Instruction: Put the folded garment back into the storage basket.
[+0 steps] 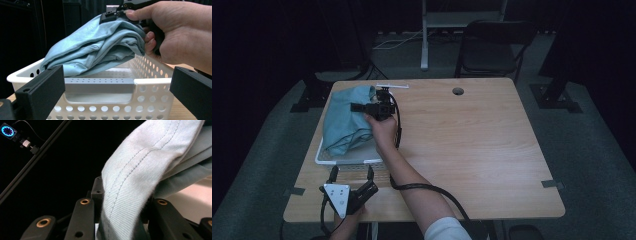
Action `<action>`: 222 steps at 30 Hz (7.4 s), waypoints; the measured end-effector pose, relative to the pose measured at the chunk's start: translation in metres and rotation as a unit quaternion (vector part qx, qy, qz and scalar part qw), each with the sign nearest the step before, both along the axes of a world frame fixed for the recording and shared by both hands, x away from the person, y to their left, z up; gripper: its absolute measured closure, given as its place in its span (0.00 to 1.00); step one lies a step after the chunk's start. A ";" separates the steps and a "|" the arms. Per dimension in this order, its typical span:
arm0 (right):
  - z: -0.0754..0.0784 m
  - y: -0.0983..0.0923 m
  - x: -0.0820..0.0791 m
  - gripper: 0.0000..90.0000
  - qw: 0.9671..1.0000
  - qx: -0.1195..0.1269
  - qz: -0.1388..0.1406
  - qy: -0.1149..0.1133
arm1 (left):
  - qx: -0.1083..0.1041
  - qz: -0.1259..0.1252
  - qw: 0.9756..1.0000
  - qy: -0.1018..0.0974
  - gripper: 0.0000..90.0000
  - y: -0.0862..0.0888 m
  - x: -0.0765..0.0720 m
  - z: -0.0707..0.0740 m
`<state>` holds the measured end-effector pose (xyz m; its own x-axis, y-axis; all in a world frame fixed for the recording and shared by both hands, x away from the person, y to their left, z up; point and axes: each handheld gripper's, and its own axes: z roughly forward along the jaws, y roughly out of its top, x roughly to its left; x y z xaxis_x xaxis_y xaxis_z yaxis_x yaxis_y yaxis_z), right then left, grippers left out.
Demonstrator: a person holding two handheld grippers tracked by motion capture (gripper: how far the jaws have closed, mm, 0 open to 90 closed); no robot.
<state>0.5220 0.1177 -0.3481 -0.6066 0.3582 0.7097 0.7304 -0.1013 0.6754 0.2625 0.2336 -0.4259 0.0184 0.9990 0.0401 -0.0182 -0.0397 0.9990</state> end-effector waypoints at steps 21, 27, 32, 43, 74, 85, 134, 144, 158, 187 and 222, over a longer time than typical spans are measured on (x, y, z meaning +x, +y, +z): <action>-0.001 0.020 0.001 0.74 0.993 -0.116 0.036 -0.003 | 0.001 0.000 1.000 0.001 0.01 0.000 0.000 0.000; 0.000 0.027 0.003 0.66 0.985 -0.163 0.055 -0.007 | 0.000 0.000 1.000 0.001 0.01 0.000 0.000 0.000; 0.003 0.024 0.007 0.52 0.977 -0.202 0.069 0.000 | 0.001 0.000 1.000 0.001 0.01 0.000 0.000 0.000; 0.001 0.032 0.004 0.18 0.955 -0.285 0.079 -0.014 | 0.001 0.002 1.000 0.001 0.01 0.000 0.000 0.000; 0.015 0.015 -0.016 0.01 0.963 -0.231 0.085 -0.108 | 0.001 0.002 1.000 0.001 0.01 0.000 0.000 0.000; 0.023 -0.011 -0.027 0.01 0.972 -0.152 0.081 -0.157 | 0.001 0.001 1.000 0.001 0.01 0.000 0.000 0.000; 0.064 -0.136 -0.077 0.02 0.955 -0.165 -0.029 -0.244 | 0.001 0.002 1.000 0.002 0.01 -0.001 0.001 0.000; 0.064 -0.173 -0.087 0.02 0.952 -0.173 -0.065 -0.244 | 0.001 0.002 1.000 0.001 0.01 0.000 0.001 0.000; 0.071 -0.236 -0.109 0.02 0.946 -0.175 -0.116 -0.248 | 0.001 0.003 1.000 0.002 0.01 -0.001 0.001 0.000; 0.079 -0.330 -0.167 0.02 0.927 -0.182 -0.196 -0.264 | 0.001 0.003 1.000 0.002 0.01 -0.001 0.001 0.000; -0.006 -0.382 -0.222 0.02 0.922 -0.202 -0.258 -0.205 | 0.003 0.004 1.000 0.003 0.01 0.000 0.000 0.000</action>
<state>0.3002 -0.2643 -0.3540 -0.4694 0.8588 0.2050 0.3308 -0.0442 0.9427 0.2629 0.2332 -0.4257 0.0113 0.9989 0.0453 -0.0114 -0.0452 0.9989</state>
